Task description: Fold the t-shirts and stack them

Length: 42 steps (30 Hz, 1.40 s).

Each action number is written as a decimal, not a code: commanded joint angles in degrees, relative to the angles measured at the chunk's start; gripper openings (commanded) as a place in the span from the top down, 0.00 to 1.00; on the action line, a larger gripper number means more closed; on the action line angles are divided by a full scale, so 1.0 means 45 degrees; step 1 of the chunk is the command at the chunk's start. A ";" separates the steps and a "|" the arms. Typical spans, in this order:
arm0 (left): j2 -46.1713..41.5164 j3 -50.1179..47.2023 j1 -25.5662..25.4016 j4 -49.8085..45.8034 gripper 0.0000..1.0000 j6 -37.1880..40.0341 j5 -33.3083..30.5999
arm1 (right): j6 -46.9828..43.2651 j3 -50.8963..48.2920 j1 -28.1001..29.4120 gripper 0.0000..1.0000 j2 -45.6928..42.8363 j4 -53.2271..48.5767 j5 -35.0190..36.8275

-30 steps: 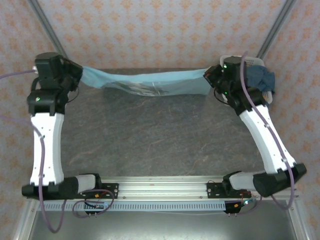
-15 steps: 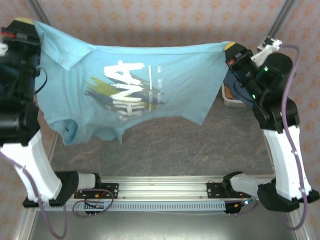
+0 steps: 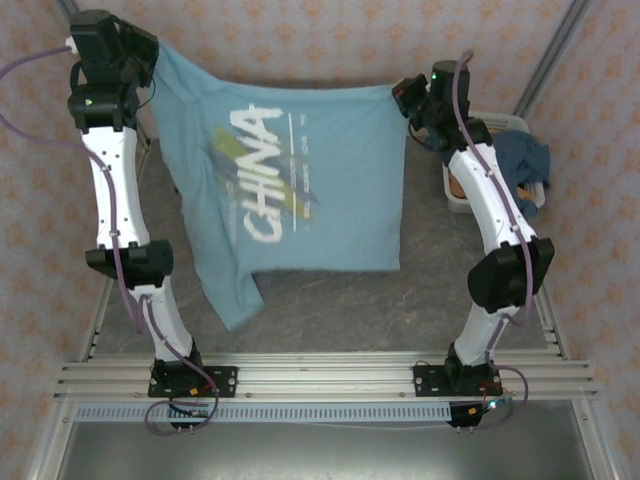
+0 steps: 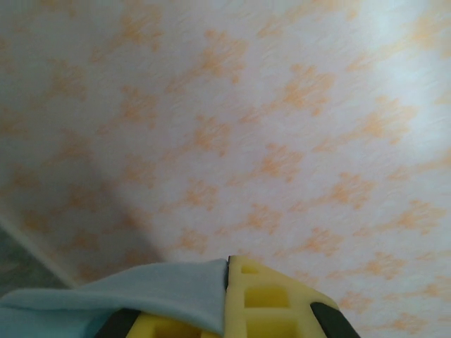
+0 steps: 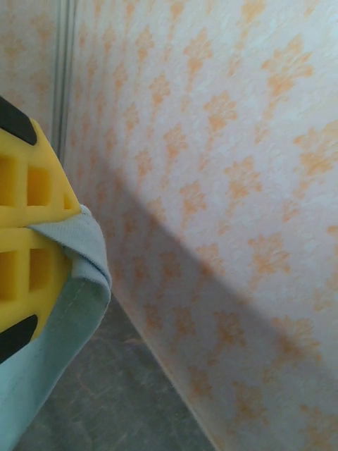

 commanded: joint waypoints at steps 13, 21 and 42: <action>-0.3924 -0.1806 -0.0984 -0.0133 1.00 0.0955 0.0575 | -0.0291 0.7484 -0.1996 1.00 0.2812 -0.4259 -0.0440; -0.9222 -1.5565 -0.3488 -0.0019 1.00 0.0933 -0.0698 | -0.1080 -0.3246 -0.1984 1.00 -0.1277 -0.3468 0.1999; -1.1118 -2.5460 -0.6943 -0.1741 1.00 -0.2343 -0.2284 | 0.1210 -1.5774 -0.1415 1.00 -0.7677 -0.6517 0.4852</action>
